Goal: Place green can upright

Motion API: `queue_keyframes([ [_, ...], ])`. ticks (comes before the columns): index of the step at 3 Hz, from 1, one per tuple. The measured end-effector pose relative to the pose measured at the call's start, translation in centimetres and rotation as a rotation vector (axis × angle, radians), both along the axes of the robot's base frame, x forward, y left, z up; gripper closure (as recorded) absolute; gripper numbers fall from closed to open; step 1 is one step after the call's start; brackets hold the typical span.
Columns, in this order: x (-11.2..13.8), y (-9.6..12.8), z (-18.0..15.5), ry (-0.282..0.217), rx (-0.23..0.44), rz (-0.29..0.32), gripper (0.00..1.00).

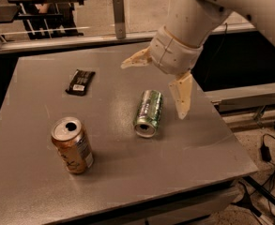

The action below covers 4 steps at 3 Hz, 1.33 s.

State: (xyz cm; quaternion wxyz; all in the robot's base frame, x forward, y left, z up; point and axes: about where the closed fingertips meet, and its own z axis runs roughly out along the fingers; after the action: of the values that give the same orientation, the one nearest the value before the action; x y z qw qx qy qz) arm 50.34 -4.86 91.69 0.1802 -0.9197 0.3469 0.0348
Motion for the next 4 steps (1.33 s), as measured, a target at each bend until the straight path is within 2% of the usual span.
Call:
queue_keyframes([
  [2, -0.6, 1.5, -4.4, -0.039, -0.213, 0.307, 0.00],
  [3, -1.1, 1.5, -5.3, -0.041, -0.263, 0.367, 0.00],
  [4, -1.9, 1.6, -6.1, -0.026, -0.291, 0.396, 0.07],
])
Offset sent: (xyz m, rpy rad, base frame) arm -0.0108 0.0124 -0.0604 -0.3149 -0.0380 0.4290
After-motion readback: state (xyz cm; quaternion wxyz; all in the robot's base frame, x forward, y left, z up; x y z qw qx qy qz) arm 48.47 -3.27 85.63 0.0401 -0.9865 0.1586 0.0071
